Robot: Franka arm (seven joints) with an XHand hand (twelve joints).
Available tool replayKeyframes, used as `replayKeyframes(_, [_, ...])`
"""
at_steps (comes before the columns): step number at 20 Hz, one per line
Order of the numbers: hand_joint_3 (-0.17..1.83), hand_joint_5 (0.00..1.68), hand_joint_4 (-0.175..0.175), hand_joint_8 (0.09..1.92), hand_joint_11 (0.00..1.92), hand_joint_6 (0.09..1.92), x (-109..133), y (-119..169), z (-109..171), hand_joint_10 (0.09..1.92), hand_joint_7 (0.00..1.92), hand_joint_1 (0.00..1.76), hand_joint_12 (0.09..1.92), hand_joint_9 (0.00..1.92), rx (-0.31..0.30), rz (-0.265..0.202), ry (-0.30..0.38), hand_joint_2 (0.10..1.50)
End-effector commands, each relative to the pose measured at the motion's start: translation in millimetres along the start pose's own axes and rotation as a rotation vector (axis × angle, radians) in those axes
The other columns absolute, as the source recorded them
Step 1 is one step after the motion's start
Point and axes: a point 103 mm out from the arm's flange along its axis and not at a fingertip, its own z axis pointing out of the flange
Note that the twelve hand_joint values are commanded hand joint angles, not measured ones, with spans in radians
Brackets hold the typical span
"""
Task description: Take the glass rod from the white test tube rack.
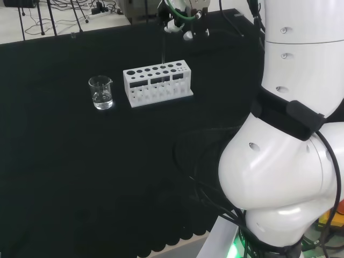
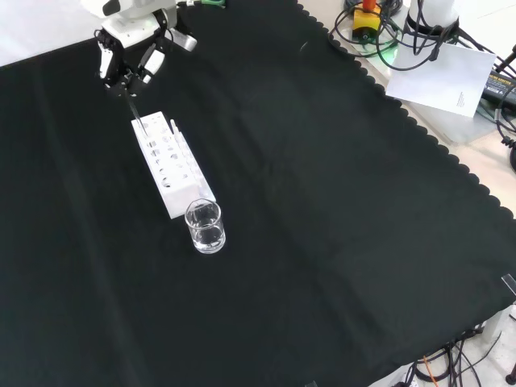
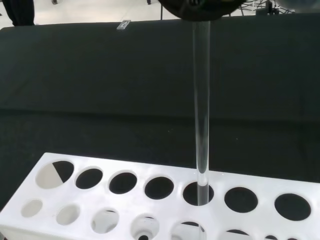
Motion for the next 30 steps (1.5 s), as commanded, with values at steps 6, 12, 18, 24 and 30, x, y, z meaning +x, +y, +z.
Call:
replayKeyframes(6, [0.26,1.13,-0.175,0.59,1.68,0.6,-5.5,11.1,6.5,0.2,1.38,1.31,0.39,1.74,0.024,0.029,-0.049,0.87])
replayKeyframes(12, [0.12,1.1,-0.175,0.91,1.73,0.53,12.3,-4.0,-23.0,0.29,1.22,1.3,0.36,1.84,0.031,-0.015,-0.036,0.98])
replayKeyframes(18, [0.09,1.11,-0.175,0.93,1.73,0.52,33.6,-16.3,-52.4,0.3,1.21,1.3,0.36,1.85,0.076,-0.04,-0.021,1.0])
replayKeyframes(24, [0.08,1.11,-0.175,0.93,1.73,0.52,35.2,-20.8,-68.5,0.3,1.21,1.3,0.36,1.85,0.138,0.036,-0.106,1.0])
replayKeyframes(30, [0.08,1.11,-0.175,0.92,1.73,0.51,50.9,-30.8,-100.4,0.3,1.22,1.3,0.36,1.85,0.124,0.053,-0.113,1.0])
